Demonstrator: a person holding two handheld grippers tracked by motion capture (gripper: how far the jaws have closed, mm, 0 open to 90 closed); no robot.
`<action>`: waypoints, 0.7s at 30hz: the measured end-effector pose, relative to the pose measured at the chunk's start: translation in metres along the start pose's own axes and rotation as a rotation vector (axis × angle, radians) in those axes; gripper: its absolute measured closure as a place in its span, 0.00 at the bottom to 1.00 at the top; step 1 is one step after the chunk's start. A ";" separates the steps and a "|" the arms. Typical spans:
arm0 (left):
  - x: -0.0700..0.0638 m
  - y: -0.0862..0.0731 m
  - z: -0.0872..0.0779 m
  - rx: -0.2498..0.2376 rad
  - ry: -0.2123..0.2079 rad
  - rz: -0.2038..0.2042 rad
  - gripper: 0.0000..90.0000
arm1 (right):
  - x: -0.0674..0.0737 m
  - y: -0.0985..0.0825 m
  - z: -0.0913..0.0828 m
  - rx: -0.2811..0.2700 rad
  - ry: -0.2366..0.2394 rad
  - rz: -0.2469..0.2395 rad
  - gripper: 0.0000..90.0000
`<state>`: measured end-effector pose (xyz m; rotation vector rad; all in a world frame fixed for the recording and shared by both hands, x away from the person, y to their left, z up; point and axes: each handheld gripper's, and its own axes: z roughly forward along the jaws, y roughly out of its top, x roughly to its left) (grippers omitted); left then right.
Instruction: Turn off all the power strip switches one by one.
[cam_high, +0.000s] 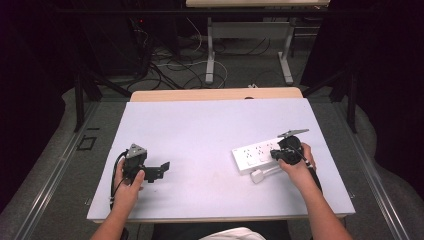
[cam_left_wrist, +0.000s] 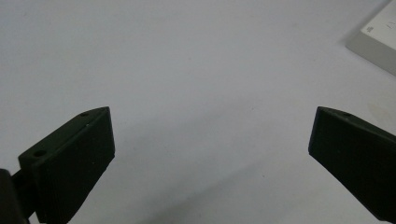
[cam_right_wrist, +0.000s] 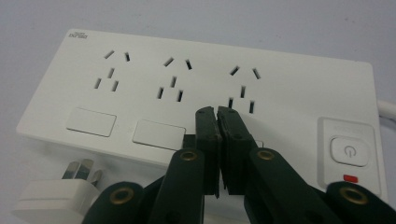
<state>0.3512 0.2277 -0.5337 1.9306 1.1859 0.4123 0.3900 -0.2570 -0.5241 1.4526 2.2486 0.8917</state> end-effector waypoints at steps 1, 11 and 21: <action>0.000 0.000 0.000 -0.001 0.000 -0.001 0.00 | 0.000 0.000 0.000 0.000 -0.001 -0.005 0.98; -0.001 0.000 0.001 -0.009 0.003 -0.009 0.00 | 0.000 0.000 0.000 -0.003 0.001 -0.004 0.98; -0.001 0.000 0.001 -0.009 0.005 -0.009 0.00 | 0.000 0.000 0.003 0.007 0.015 0.003 1.00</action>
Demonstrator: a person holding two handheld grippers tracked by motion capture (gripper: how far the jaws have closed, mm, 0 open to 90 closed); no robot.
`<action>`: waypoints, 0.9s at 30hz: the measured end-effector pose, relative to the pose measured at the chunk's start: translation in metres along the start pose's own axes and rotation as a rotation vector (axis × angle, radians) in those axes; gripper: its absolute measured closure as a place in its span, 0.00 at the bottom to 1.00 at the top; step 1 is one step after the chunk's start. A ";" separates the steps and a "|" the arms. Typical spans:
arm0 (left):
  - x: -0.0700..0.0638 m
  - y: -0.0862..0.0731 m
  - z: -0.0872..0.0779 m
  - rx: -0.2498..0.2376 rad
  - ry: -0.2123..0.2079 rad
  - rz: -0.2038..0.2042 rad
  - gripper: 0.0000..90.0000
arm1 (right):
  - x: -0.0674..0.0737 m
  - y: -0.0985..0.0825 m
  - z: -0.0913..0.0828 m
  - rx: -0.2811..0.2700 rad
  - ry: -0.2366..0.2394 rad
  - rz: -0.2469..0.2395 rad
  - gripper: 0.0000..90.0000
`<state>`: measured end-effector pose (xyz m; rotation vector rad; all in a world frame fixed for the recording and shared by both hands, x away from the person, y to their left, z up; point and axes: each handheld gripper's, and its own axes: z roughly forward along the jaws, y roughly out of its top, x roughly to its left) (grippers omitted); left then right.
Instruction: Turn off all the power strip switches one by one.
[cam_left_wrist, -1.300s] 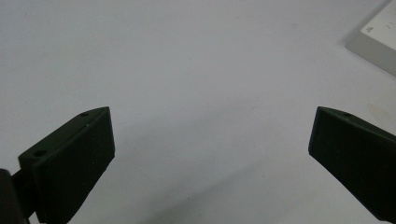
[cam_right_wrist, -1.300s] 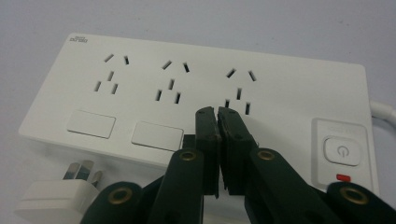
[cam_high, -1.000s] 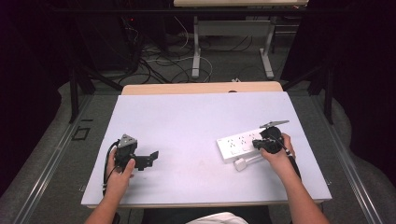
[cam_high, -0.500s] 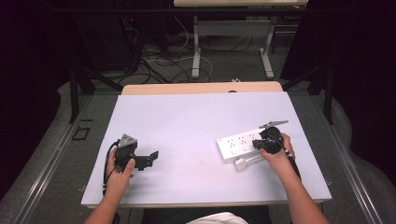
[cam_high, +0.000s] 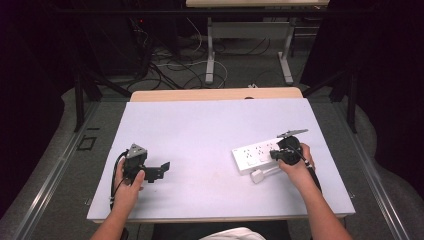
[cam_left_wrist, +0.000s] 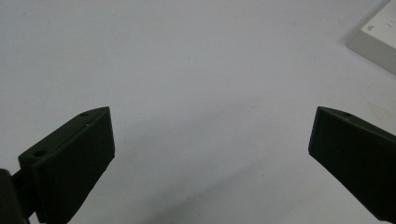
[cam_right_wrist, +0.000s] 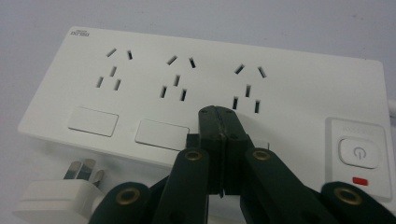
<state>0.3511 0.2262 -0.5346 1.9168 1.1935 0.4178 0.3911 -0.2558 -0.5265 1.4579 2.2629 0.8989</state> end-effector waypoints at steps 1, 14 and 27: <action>0.000 0.000 0.000 0.000 0.000 0.000 0.00 | 0.000 0.000 0.000 -0.002 -0.004 0.001 1.00; 0.000 0.000 0.000 0.001 -0.001 0.001 0.00 | 0.000 -0.001 0.000 -0.009 0.000 0.004 1.00; 0.000 0.000 0.000 0.006 -0.005 0.003 0.00 | 0.005 0.001 -0.001 -0.018 0.001 0.014 1.00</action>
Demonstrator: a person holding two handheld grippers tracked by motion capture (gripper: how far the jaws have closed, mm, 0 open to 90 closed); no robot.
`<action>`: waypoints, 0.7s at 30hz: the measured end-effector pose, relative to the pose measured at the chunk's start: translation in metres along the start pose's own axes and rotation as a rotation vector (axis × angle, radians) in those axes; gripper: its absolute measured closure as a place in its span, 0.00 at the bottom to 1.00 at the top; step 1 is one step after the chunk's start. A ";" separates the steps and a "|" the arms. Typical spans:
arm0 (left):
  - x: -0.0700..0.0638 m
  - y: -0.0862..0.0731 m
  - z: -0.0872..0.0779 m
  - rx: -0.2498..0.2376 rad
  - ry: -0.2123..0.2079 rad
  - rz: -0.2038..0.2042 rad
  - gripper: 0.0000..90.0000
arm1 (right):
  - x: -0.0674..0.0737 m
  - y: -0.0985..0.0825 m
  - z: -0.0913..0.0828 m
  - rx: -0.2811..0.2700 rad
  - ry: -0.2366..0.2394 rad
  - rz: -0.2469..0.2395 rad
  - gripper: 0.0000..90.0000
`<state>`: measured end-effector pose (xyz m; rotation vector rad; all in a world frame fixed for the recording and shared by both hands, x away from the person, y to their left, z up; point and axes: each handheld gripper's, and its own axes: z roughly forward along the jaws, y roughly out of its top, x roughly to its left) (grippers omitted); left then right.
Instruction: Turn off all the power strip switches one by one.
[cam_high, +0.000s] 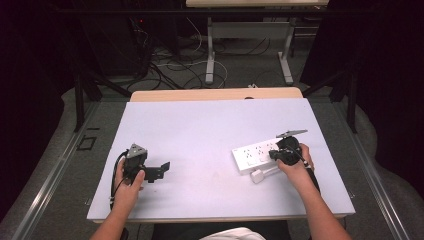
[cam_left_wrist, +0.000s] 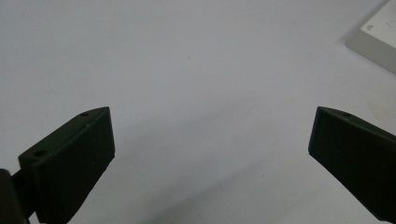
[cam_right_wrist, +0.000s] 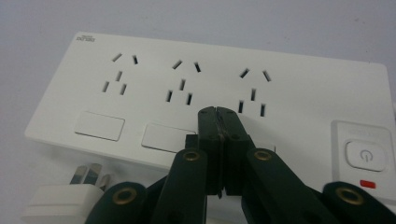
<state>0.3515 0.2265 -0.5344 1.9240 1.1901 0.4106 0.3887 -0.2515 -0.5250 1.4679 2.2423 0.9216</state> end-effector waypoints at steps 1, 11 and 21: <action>0.000 0.000 0.000 -0.002 0.000 -0.001 0.00 | 0.000 0.001 0.000 -0.005 0.004 -0.010 1.00; 0.000 0.000 0.000 -0.006 0.002 -0.002 0.00 | 0.016 0.005 -0.003 -0.022 0.029 -0.042 1.00; 0.000 0.000 0.000 0.002 -0.001 0.000 0.00 | 0.022 0.005 0.003 -0.021 0.060 -0.070 1.00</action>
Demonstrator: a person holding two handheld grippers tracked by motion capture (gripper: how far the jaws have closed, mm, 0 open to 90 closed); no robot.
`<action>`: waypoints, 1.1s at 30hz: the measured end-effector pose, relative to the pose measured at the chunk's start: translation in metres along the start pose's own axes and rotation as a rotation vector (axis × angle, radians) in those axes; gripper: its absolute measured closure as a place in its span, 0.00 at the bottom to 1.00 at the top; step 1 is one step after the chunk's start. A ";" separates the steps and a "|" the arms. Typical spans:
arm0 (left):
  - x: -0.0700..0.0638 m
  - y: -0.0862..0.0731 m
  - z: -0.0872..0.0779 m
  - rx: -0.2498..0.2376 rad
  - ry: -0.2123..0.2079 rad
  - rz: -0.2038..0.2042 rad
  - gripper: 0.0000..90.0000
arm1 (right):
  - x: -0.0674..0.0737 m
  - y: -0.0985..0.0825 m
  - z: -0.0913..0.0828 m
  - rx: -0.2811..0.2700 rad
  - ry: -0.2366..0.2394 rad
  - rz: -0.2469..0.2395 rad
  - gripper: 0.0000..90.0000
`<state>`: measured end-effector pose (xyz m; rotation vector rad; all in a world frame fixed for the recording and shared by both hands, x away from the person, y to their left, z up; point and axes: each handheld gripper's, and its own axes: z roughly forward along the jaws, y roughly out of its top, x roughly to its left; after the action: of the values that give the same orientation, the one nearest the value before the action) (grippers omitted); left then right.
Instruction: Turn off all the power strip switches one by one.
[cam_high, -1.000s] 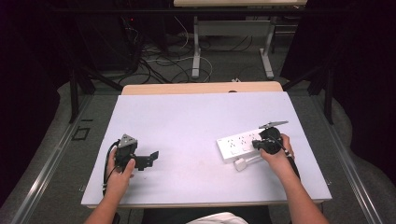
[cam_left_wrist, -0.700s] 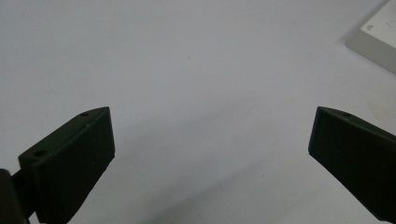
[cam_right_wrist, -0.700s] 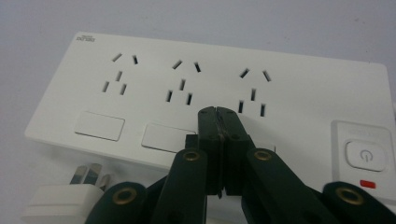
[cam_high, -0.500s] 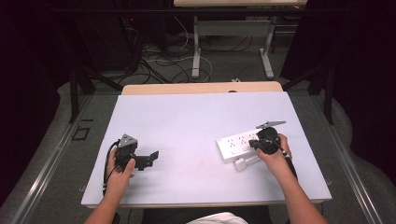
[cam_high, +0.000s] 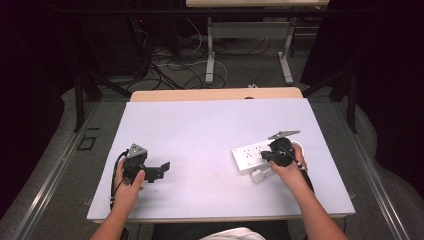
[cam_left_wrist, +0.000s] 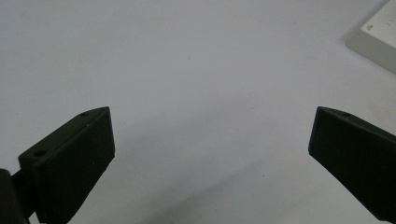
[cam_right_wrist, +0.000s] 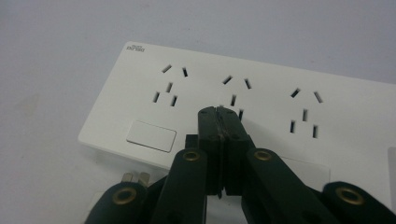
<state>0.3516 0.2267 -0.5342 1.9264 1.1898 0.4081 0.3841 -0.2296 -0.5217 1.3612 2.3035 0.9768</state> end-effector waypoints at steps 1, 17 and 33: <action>0.000 0.000 0.000 -0.008 0.003 -0.002 0.00 | 0.001 0.000 0.000 0.002 -0.001 0.008 1.00; 0.000 0.000 0.000 -0.003 0.001 0.001 0.00 | 0.005 -0.001 0.005 0.023 0.008 -0.005 0.99; 0.000 0.000 0.000 -0.008 0.003 0.000 0.00 | 0.006 -0.002 0.005 0.030 0.010 -0.012 0.99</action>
<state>0.3516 0.2263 -0.5347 1.9195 1.1888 0.4147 0.3825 -0.2230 -0.5259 1.3552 2.3399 0.9509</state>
